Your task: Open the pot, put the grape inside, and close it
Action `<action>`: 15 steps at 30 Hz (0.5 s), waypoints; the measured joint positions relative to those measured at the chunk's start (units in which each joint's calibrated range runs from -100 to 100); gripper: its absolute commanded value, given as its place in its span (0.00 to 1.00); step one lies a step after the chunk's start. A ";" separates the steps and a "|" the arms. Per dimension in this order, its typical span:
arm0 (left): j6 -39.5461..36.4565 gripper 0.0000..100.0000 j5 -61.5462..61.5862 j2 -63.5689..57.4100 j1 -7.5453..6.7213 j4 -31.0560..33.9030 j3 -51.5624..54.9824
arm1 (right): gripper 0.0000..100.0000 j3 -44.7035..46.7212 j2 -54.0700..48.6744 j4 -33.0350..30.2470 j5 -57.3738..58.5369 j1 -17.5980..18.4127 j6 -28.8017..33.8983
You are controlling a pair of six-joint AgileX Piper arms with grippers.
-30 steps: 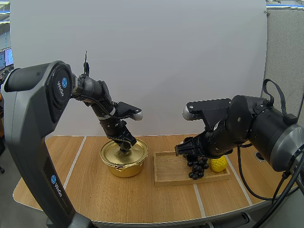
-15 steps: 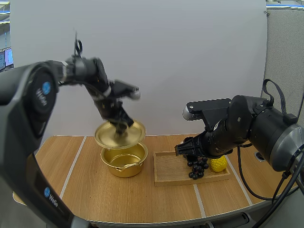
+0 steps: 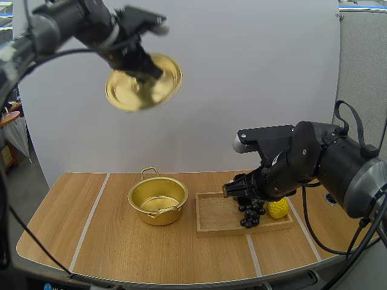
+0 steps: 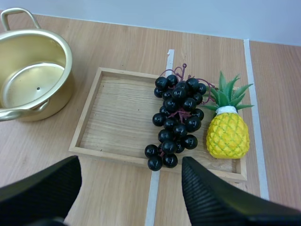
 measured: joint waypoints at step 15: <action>-1.52 0.00 -11.90 -3.59 0.00 1.44 -5.94 | 1.00 -1.47 5.19 0.00 -6.85 0.00 2.31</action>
